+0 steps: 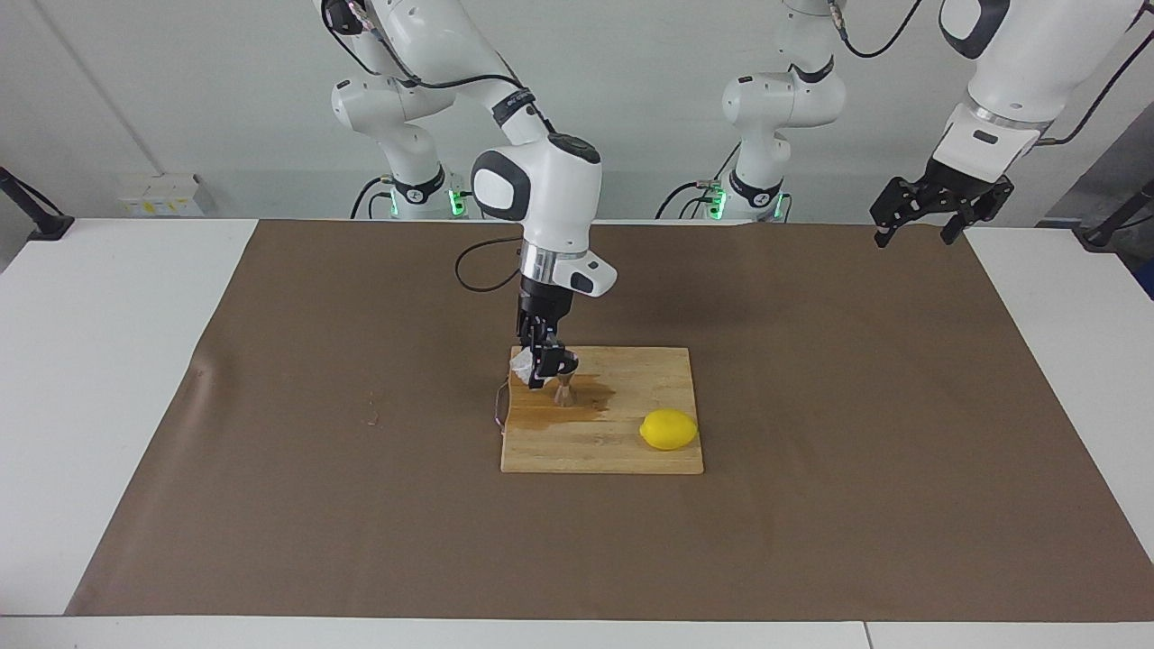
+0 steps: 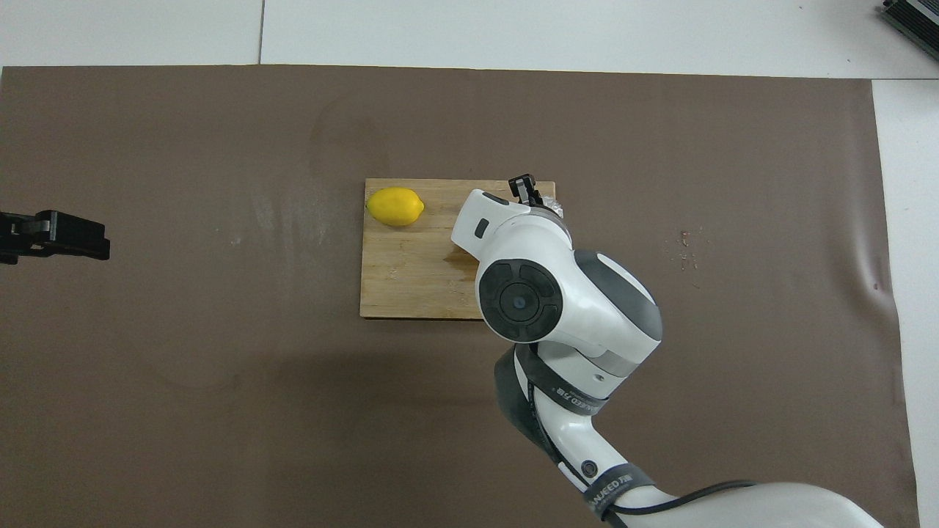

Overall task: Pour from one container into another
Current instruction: 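Tilt the white cup with the right gripper above the metal cup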

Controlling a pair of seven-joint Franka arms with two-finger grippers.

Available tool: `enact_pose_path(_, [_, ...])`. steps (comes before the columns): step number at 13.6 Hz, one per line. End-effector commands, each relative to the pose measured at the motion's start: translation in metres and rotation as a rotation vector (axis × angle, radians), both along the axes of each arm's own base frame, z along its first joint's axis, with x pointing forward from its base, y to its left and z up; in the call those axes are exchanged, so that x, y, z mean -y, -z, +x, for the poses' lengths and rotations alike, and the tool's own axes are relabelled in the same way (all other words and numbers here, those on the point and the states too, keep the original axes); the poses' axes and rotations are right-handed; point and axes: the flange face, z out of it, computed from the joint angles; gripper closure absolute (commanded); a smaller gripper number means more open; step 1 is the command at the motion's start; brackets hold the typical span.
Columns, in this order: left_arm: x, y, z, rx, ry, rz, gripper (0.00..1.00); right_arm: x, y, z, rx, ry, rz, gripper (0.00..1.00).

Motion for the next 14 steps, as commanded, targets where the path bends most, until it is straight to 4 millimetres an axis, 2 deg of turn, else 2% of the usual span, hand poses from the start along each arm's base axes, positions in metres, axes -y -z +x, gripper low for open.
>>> enact_pose_path(1, [-0.003, 0.0, -0.008, -0.006, 0.001, -0.01, 0.0, 0.003, -0.01, -0.003, 0.002, 0.037, 0.056, 0.95])
enact_pose_path(6, [-0.003, 0.0, -0.008, -0.007, 0.001, -0.01, 0.0, 0.012, -0.013, -0.001, -0.037, 0.095, 0.132, 0.95])
enact_pose_path(10, [-0.003, -0.001, -0.009, -0.006, 0.001, -0.01, 0.0, 0.047, -0.019, 0.021, -0.083, 0.146, 0.271, 0.95])
enact_pose_path(14, [-0.003, 0.0, -0.008, -0.006, 0.001, -0.01, 0.0, 0.109, -0.02, 0.047, -0.157, 0.161, 0.43, 0.95])
